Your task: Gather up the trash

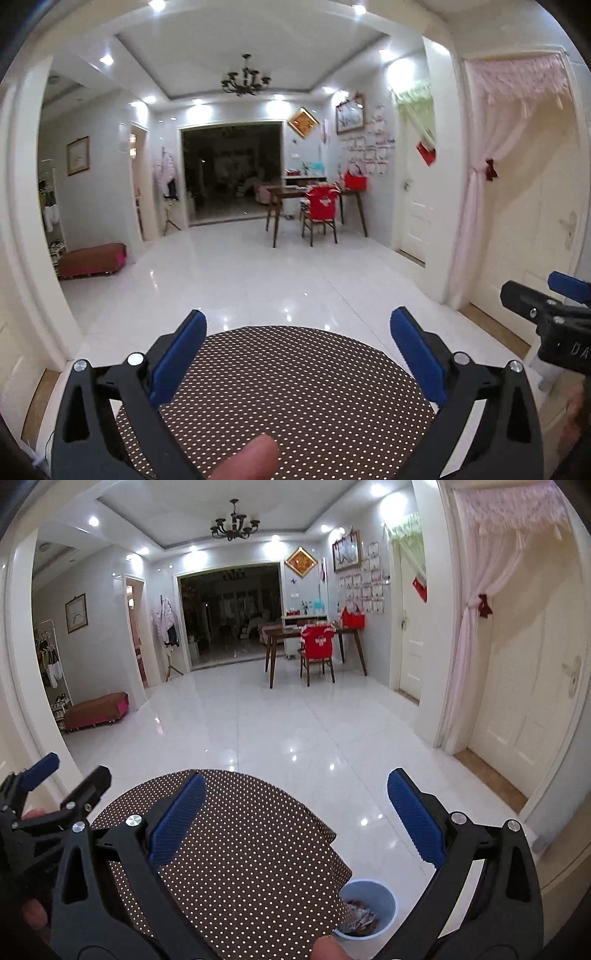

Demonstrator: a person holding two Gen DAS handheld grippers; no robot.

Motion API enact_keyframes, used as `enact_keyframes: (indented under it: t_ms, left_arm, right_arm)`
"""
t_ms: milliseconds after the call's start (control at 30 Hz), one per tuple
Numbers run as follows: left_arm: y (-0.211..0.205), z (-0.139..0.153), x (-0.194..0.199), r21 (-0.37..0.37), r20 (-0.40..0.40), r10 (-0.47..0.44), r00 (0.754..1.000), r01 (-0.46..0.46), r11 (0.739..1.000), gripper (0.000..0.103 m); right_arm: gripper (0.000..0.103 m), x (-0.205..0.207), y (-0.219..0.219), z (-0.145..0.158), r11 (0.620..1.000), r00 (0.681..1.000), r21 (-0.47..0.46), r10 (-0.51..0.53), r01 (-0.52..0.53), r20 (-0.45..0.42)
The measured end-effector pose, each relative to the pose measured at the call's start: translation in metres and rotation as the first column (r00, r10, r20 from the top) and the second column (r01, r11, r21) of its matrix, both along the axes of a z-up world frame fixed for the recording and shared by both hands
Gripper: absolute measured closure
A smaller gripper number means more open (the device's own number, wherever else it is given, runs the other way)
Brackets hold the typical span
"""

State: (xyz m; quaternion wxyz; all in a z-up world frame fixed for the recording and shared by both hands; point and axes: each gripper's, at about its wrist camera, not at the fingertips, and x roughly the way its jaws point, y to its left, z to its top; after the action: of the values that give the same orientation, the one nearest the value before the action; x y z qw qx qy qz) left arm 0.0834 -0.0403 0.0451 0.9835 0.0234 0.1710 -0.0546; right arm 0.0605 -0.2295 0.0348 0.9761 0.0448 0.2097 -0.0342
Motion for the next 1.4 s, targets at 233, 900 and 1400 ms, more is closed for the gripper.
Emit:
enact_keyframes:
  t_ms: [233, 900, 1400]
  left_arm:
    - [0.019, 0.017, -0.017, -0.047, 0.023, 0.037, 0.999, -0.036, 0.998, 0.005]
    - [0.023, 0.021, -0.028, -0.071, 0.034, 0.051, 0.998, -0.049, 0.996, 0.005]
    - [0.026, 0.023, -0.028, -0.071, 0.049, 0.048, 0.998, -0.044, 0.996, 0.005]
  right_arm:
    - [0.006, -0.021, 0.017, 0.015, 0.999, 0.997, -0.033, 0.002, 0.001, 0.083]
    - [0.006, -0.027, 0.027, 0.013, 0.999, 0.995, -0.046, -0.010, 0.014, 0.098]
    - [0.006, -0.029, 0.029, 0.009, 0.999, 0.996, -0.034, -0.008, 0.011, 0.088]
